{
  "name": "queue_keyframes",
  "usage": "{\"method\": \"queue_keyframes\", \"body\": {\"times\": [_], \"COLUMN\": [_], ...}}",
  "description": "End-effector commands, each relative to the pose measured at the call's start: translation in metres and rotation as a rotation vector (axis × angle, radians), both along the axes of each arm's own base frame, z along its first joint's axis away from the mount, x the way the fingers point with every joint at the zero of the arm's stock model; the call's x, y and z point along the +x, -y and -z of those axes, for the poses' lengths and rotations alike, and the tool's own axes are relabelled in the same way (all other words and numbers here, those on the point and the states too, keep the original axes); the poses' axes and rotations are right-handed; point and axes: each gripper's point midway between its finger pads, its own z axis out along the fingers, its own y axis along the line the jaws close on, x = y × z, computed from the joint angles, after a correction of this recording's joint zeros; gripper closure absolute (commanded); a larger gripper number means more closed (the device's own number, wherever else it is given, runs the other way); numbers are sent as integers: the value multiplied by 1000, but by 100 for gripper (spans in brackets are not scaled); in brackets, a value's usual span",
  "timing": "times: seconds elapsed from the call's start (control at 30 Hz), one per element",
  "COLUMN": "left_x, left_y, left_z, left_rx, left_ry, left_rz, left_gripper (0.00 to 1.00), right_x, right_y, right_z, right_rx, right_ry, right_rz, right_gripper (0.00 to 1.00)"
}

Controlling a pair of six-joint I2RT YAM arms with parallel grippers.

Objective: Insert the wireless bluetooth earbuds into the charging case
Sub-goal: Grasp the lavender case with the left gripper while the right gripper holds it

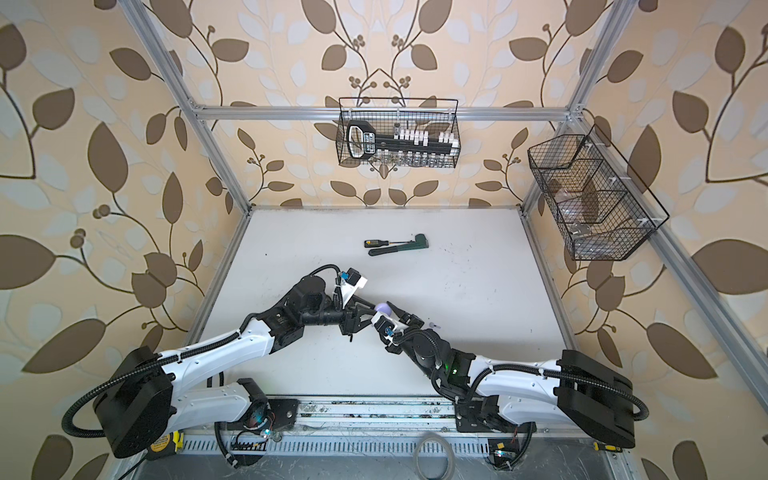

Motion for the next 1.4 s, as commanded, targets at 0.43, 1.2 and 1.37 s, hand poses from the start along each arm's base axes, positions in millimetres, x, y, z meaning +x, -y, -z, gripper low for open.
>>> {"method": "queue_keyframes", "body": {"times": [0.43,1.2,1.37], "left_x": [-5,-11,-35], "left_y": [12,-3,-6], "left_z": [-17,-31,-39], "left_rx": [-41,-92,-164], "left_ry": [32,224,366], "left_rz": [74,40,133], "left_gripper": [65,100,100], "right_x": [4,-41,-33], "right_y": [-13,8,17], "right_z": [-34,-54,-63], "right_rx": [92,238,313], "right_ry": [71,-43,-84], "right_rz": [3,-157,-120], "right_gripper": [77,29,27]}}
